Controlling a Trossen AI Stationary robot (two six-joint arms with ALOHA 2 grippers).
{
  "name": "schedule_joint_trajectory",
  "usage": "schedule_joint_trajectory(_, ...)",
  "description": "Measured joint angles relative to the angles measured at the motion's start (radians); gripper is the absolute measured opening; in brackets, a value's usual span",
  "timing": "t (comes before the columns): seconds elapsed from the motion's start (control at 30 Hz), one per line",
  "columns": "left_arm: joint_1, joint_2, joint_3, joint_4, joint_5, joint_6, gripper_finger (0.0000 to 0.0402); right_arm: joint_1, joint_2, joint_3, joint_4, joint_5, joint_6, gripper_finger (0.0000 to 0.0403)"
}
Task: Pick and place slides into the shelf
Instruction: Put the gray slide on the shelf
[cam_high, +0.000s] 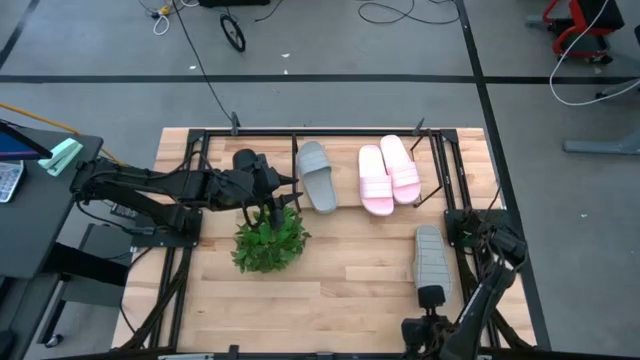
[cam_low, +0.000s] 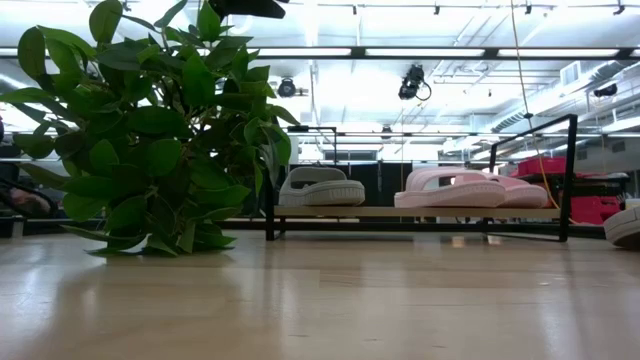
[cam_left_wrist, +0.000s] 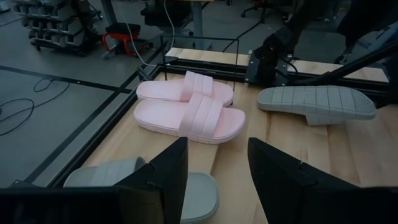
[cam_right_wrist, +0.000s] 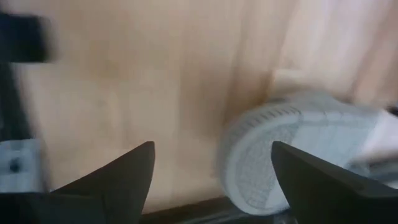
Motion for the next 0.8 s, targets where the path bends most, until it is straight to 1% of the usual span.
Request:
schedule_joint_trajectory(0.1,0.0,0.0,0.0,0.0,0.0,0.0,0.0172,0.006,0.029,-0.002,-0.026,0.005,0.051,0.0322)
schedule_joint_trajectory(0.33,0.0,0.0,0.0,0.0,0.0,0.002,0.0172,0.018,0.07,-0.002,-0.02,0.043,0.064,0.0313)
schedule_joint_trajectory(0.53,0.0,0.0,0.0,0.0,0.0,0.002,0.0172,0.017,0.105,0.0,-0.028,0.066,0.114,0.0311)
schedule_joint_trajectory(0.8,0.0,0.0,0.0,0.0,0.0,-0.001,0.0172,0.016,0.097,0.0,-0.033,0.069,0.182,0.0302)
